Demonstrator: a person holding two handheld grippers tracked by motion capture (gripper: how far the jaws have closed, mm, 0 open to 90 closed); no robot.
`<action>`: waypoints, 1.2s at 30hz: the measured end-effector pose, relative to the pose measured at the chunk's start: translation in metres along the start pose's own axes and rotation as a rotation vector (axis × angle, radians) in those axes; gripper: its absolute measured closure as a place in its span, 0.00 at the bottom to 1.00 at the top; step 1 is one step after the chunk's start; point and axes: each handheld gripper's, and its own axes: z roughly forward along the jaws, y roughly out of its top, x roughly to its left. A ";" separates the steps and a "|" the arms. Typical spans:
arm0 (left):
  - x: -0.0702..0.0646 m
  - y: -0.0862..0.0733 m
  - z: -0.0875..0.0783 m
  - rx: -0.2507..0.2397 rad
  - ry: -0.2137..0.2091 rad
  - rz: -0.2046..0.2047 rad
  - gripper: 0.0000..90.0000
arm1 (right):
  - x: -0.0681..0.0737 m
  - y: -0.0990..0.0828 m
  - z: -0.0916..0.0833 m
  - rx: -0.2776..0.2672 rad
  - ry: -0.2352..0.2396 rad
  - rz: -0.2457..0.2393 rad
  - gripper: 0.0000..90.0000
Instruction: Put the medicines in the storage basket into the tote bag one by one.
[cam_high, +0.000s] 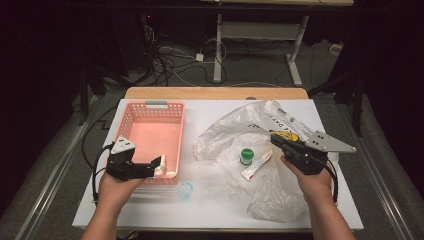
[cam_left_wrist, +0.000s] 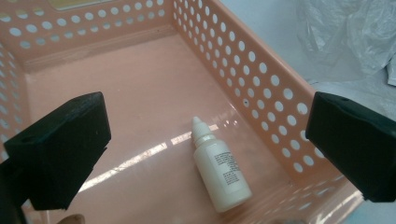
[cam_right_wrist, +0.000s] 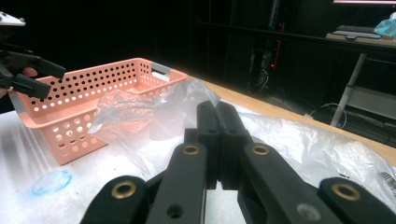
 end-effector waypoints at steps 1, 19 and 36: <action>-0.001 0.002 0.002 0.017 0.004 0.008 0.00 | -0.001 0.000 0.000 -0.001 0.000 0.000 1.00; 0.009 0.031 0.050 0.462 -0.047 0.007 0.18 | 0.000 0.001 -0.002 -0.005 0.000 -0.002 1.00; 0.013 0.040 0.083 0.785 -0.106 -0.009 0.42 | -0.001 0.001 -0.003 -0.010 -0.002 0.003 1.00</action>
